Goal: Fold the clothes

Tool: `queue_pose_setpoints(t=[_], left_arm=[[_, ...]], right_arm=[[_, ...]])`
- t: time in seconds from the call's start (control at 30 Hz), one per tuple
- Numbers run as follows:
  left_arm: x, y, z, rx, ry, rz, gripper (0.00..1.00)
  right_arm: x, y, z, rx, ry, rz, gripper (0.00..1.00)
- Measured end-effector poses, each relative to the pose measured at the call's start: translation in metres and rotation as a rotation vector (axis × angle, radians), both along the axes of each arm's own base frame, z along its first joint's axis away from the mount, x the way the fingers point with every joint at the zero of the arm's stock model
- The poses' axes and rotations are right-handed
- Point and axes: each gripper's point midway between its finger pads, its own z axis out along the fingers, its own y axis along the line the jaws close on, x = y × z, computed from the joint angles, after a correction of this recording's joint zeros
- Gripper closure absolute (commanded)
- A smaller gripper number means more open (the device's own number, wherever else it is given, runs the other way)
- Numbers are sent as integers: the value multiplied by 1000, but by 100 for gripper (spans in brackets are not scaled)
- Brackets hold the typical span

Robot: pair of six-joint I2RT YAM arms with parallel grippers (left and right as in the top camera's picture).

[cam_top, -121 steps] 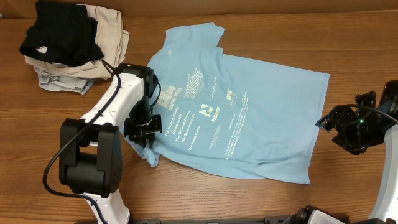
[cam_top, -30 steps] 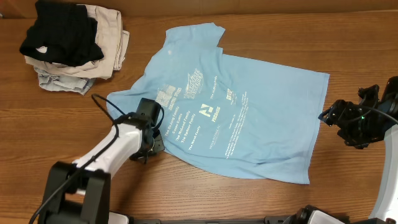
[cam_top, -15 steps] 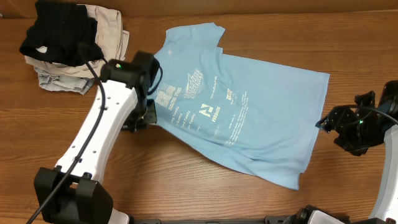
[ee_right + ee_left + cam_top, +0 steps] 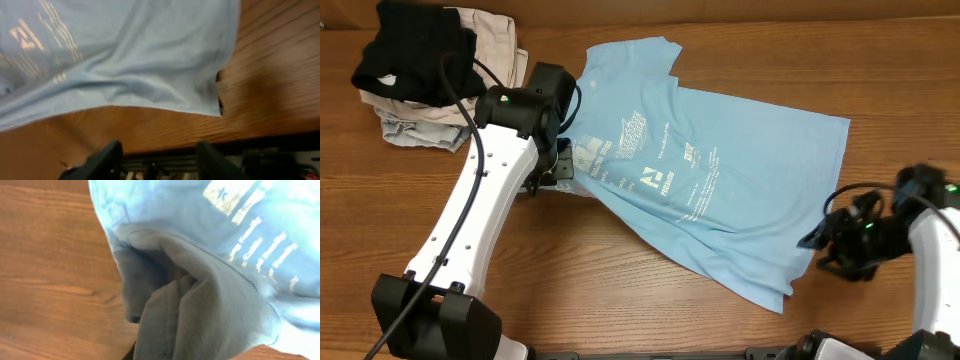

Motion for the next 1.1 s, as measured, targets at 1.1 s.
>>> queue_pose_setpoints(t=[1.1], left_arm=[[35,-9,7,-38,-148,-6,96]], right_arm=[[-60,71,-76,-420,151,-44,39]])
